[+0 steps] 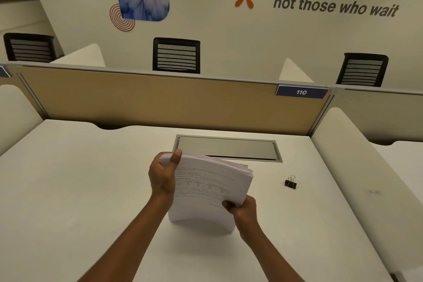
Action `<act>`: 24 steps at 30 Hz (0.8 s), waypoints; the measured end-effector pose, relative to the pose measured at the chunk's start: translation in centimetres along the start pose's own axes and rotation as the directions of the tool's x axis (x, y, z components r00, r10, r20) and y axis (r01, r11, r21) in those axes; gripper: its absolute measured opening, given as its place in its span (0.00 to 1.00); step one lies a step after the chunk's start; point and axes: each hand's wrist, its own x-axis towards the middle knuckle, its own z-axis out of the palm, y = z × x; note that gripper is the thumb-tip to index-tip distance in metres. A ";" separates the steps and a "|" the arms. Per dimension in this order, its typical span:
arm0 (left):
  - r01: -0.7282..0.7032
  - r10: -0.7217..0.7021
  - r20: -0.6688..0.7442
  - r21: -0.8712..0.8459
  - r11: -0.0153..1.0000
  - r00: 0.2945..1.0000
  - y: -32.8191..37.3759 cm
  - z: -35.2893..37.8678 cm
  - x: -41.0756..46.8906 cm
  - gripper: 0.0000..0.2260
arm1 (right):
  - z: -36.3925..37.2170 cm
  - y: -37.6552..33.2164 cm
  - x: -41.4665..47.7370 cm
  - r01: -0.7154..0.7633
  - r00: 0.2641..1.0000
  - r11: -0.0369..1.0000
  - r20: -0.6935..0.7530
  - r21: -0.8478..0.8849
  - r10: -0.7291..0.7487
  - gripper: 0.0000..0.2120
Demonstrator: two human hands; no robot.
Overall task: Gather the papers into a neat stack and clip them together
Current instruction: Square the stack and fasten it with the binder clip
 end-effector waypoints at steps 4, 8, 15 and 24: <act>0.051 -0.050 -0.026 0.046 0.998 0.998 0.1 0.2 0.4 0.24 | 0.2 0.2 -0.3 0.008 1.000 1.000 -0.006 0.016 -0.008 0.20; 0.081 -0.080 -0.016 0.061 0.995 0.997 0.5 0.4 0.3 0.19 | 0.1 0.4 -0.3 0.019 1.000 1.000 0.003 0.017 -0.019 0.19; 0.063 -0.064 0.000 0.098 0.993 0.998 0.5 0.1 0.3 0.17 | -0.3 -1.8 -1.0 0.158 0.987 0.985 0.021 0.074 -0.160 0.13; 0.053 -0.055 0.013 0.103 0.993 0.998 0.1 -0.1 0.3 0.19 | 1.5 -8.4 -0.4 0.341 0.915 0.940 -0.228 -0.004 -0.333 0.20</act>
